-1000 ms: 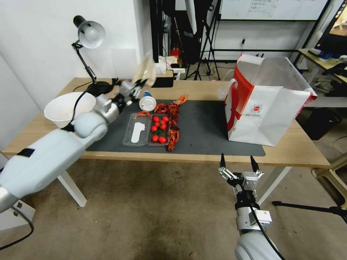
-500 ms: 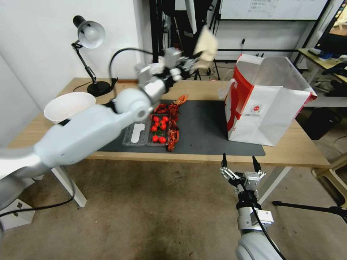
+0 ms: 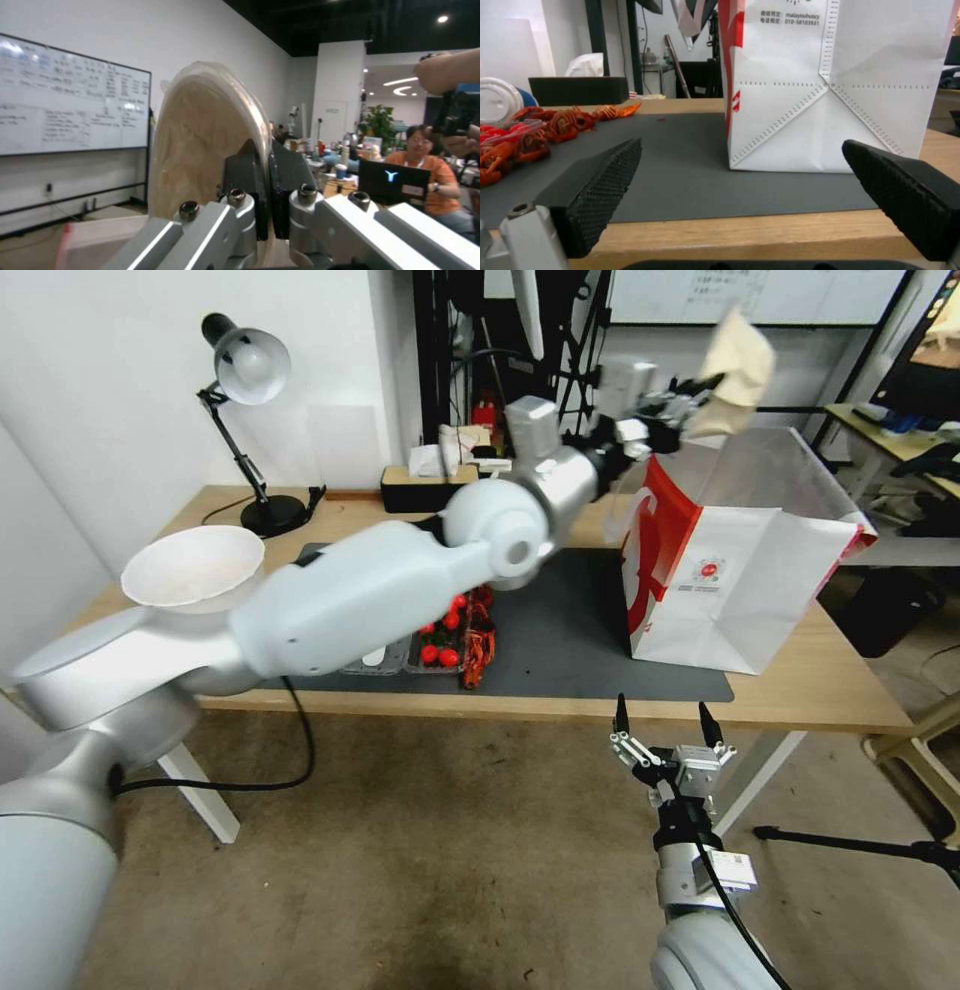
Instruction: Pick up the trash from the table and place it into the takeout bag.
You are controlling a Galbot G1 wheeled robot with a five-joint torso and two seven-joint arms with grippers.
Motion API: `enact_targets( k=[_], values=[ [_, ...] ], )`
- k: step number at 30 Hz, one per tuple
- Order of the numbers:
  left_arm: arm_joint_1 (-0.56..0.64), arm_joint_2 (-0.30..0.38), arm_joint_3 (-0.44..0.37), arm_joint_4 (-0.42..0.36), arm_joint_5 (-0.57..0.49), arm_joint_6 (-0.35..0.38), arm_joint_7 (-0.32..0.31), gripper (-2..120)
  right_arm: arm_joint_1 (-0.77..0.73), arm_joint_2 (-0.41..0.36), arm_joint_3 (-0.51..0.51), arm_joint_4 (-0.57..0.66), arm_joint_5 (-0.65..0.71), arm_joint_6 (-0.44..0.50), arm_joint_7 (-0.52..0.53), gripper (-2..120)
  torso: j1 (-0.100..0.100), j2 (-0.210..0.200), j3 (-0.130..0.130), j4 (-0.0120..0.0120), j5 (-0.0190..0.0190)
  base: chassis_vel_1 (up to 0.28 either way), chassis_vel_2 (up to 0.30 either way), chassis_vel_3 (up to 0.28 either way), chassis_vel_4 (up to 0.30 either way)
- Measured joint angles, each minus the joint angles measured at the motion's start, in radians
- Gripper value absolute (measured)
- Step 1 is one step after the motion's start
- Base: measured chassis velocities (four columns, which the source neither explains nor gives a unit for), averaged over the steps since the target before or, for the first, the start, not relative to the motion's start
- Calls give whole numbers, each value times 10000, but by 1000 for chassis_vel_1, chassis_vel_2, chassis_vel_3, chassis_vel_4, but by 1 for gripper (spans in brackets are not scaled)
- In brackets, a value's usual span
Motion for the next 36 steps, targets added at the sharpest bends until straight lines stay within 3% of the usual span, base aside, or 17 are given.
enact_targets(
  k=[6, 15, 22, 28, 34, 36],
  values=[
    [128, -1152, 127, 1197, -122, -13, 136, 0, -5, 28, 12, 40, 0, -28, 38, 100, 0, 0, 1, -1, 1, 0, 0, 0, 0],
    [232, -1710, 128, 1970, -369, 178, 159, 1, -13, 78, 18, 39, 1, -24, 48, 100, 0, 1, 1, 0, -2, 0, 0, 0, 0],
    [375, -1739, 100, 2113, -241, 249, 142, 30, 37, 76, 18, 14, 10, -22, 55, 100, 0, 1, 0, 0, -2, 0, 0, 0, 0],
    [480, -1690, -129, 2141, 82, 242, 81, 48, 8, 73, 16, 14, 11, -19, 55, 100, 0, 2, 0, -2, -2, 0, 0, 0, 0],
    [530, -1151, -685, 1632, 539, 234, -107, 70, 20, 68, 7, 24, 10, -19, 55, 100, -1, 2, 0, -3, -3, 0, 0, 0, 0],
    [614, -637, -909, 1244, 767, 230, -169, 78, 31, 70, -19, 26, 8, -19, 55, 100, -1, 2, 0, -1, -5, 0, 0, 0, 0]
  ],
)
